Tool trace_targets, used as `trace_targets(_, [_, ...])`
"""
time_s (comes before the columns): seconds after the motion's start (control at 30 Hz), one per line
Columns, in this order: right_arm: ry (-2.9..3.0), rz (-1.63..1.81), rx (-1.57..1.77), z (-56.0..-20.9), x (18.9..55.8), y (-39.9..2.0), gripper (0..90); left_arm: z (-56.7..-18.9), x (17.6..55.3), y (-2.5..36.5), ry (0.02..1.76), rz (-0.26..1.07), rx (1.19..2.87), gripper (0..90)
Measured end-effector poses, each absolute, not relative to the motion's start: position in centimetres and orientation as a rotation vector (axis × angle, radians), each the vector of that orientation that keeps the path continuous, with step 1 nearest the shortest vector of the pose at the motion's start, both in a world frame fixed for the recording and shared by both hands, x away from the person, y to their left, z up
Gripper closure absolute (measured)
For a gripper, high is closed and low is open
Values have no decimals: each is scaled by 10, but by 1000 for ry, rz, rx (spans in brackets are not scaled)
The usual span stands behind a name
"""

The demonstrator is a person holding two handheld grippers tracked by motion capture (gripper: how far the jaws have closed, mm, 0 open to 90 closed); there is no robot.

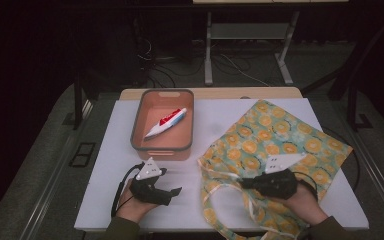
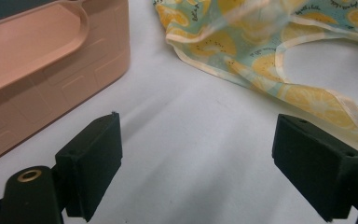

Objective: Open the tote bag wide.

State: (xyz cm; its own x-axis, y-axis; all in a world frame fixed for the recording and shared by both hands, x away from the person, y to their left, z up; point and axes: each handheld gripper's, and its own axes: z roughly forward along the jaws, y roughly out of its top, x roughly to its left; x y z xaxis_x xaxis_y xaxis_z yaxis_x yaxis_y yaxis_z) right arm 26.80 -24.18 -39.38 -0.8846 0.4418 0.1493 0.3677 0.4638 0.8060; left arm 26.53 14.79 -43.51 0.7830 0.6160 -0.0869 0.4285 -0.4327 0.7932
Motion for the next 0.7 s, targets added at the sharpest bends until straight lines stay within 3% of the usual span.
trace_targets(0.43, [2317,1336,1026,-383,330,-316,884,-436,266,148,769,259,2087,110])
trace_targets(0.7, [2293,1148,1224,-413,363,-344,883,-436,267,149,773,254,2088,107])
